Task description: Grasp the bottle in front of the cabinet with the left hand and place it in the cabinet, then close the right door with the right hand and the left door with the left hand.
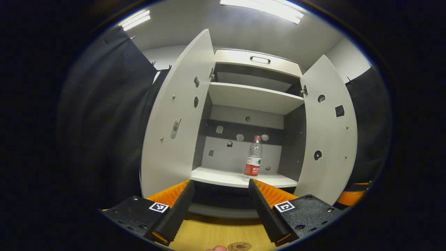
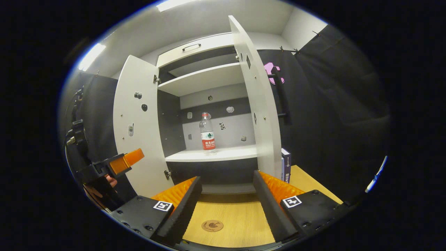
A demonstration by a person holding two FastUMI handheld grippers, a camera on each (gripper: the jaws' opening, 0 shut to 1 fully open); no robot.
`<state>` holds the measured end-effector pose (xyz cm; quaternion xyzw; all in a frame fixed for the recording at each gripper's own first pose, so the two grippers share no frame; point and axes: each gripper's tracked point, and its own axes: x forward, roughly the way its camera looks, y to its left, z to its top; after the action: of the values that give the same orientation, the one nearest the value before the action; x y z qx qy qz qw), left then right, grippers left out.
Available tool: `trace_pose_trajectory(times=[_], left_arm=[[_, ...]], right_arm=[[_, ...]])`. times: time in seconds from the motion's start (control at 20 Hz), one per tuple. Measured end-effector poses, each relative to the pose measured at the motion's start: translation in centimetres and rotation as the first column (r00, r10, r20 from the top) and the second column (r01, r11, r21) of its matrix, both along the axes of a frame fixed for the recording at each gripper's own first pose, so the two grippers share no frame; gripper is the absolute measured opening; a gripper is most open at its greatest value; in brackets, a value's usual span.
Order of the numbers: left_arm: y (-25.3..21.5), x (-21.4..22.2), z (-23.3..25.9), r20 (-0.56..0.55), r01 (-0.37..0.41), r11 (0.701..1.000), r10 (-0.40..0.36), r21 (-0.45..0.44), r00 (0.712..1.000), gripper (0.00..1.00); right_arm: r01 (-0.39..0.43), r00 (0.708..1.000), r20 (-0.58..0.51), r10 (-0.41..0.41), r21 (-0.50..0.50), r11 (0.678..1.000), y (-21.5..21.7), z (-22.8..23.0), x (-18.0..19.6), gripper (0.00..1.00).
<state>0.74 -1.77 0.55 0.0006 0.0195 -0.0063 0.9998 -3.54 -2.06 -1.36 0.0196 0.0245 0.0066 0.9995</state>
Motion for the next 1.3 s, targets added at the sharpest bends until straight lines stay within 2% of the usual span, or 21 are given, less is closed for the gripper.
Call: trace_pose_trajectory(times=[0.25,0.35,0.5,0.65,0.8,0.9,1.0,1.1,1.3], left_arm=[[0.9,-3.1,-3.4,-0.037,-0.033,0.999,0.033,-0.003,0.999,0.95],[1.2,-3.3,-3.8,-0.046,-0.037,0.999,0.036,-0.004,0.998,0.95],[1.1,-3.1,-4.0,-0.044,-0.031,0.999,0.031,-0.011,0.999,0.95],[0.9,-2.7,-4.4,-0.049,-0.021,1.000,0.021,-0.010,0.999,0.95],[0.8,-2.5,-4.4,-0.047,-0.012,1.000,0.011,-0.021,0.999,0.95],[0.8,-2.4,-4.4,-0.046,-0.004,1.000,0.003,-0.020,0.999,0.95],[1.1,-2.2,-4.4,-0.048,-0.002,1.000,0.001,-0.019,0.999,0.95],[1.3,-2.1,-4.4,-0.054,-0.006,1.000,0.005,-0.021,0.999,0.95],[1.9,-2.4,-4.4,-0.058,-0.015,1.000,0.014,-0.024,0.998,0.95]], right_arm=[[-0.011,0.999,-0.045,0.011,0.003,1.000,0.3,-1.6,-0.1,0.98],[-0.010,1.000,-0.018,0.010,-0.018,1.000,-0.7,0.0,-0.3,0.99],[0.024,0.999,0.037,-0.023,-0.023,0.999,-4.6,3.5,-1.0,0.99],[0.154,0.982,0.116,-0.148,-0.043,0.987,-10.5,7.9,-2.2,0.98],[0.329,0.926,0.208,-0.315,-0.031,0.944,-16.5,12.9,-2.9,1.00],[0.384,0.898,0.230,-0.375,0.005,0.923,-19.1,15.6,-2.2,0.98],[0.391,0.894,0.221,-0.390,0.042,0.919,-20.8,17.3,-0.9,0.98],[0.375,0.902,0.209,-0.379,0.059,0.925,-21.5,18.6,0.7,0.98],[0.357,0.918,0.183,-0.353,0.014,0.934,-21.2,19.2,3.4,0.98]])
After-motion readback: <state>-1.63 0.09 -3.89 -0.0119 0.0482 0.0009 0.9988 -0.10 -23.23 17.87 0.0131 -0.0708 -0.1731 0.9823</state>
